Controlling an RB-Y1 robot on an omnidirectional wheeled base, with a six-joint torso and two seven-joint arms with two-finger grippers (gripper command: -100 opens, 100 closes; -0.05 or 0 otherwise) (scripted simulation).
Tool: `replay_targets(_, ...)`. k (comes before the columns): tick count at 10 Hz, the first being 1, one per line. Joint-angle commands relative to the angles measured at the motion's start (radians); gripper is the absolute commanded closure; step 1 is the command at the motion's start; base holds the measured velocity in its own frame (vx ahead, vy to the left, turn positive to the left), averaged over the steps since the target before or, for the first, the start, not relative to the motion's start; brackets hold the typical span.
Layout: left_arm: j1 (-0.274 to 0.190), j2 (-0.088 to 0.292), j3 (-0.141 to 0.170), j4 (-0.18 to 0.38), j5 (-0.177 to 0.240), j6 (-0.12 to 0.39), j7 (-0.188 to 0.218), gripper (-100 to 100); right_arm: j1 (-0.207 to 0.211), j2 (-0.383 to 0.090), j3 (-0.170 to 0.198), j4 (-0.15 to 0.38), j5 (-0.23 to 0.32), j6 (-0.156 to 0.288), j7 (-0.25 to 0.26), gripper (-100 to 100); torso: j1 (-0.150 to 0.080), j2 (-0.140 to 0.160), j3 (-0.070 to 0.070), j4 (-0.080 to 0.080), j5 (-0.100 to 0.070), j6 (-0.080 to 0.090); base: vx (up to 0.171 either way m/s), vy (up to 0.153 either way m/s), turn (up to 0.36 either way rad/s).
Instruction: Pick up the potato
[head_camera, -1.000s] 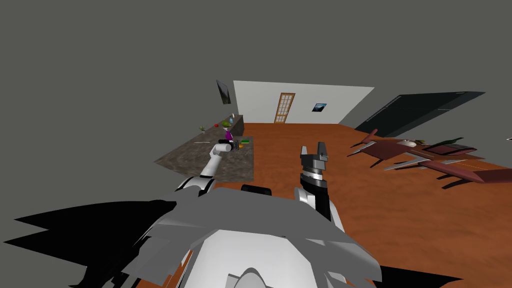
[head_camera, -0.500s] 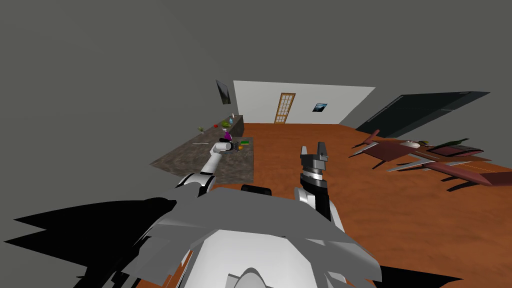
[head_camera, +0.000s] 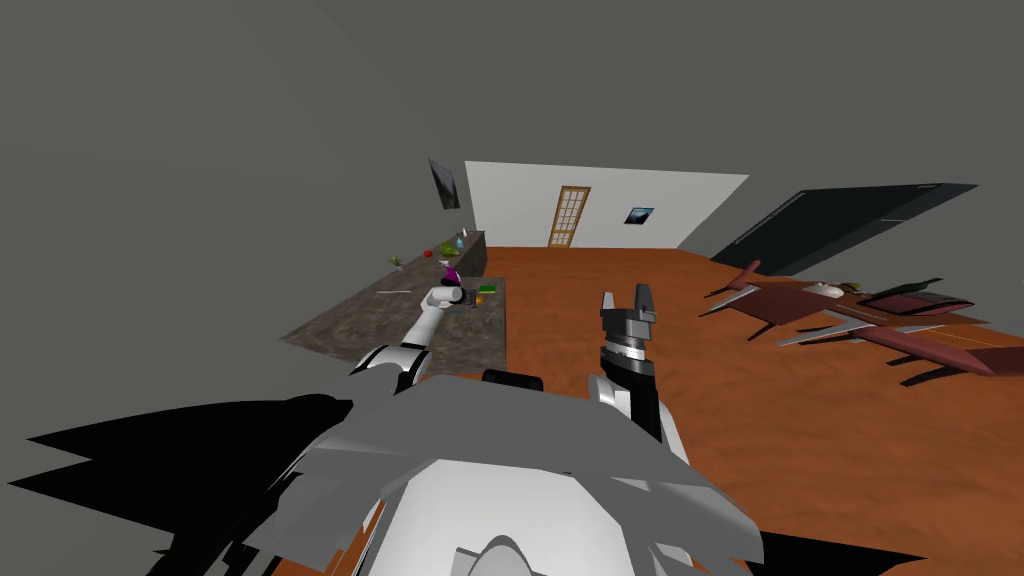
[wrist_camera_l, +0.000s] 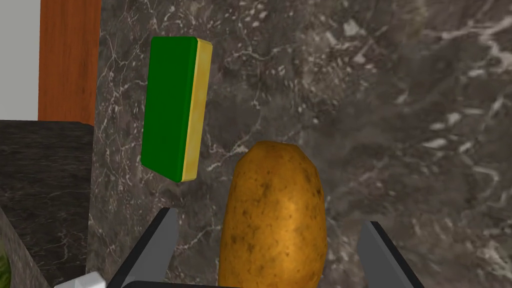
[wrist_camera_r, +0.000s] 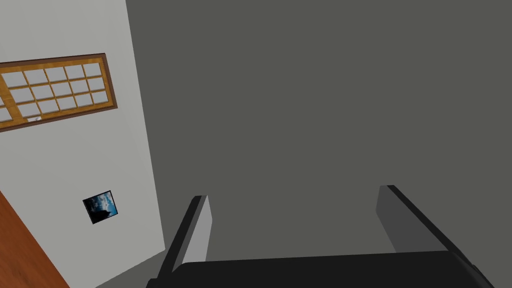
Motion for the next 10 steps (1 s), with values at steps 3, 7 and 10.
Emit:
replay_targets(3, -0.017, 0.025, 0.030, 0.066, 0.005, -0.036, -0.010, -100, 0.000, 0.000, 0.000, 0.000, 0.000, 0.000, 0.000, 0, 0.000, 0.007, 0.004, 0.002, 0.000, 0.001, -0.037, 0.004, -0.169)
replay_targets(7, -0.034, 0.050, 0.060, 0.153, 0.011, -0.072, -0.020, -100, -0.001, 0.000, 0.000, 0.000, 0.000, 0.000, 0.000, 0, 0.000, 0.012, 0.007, 0.003, 0.000, 0.001, -0.067, 0.012, -0.170)
replay_targets(10, -0.052, 0.076, 0.091, 0.230, 0.016, -0.108, -0.030, -100, 0.000, 0.000, 0.000, 0.000, 0.000, 0.000, 0.000, 0, 0.000, 0.011, 0.007, 0.003, 0.000, 0.000, -0.063, 0.000, -0.172)
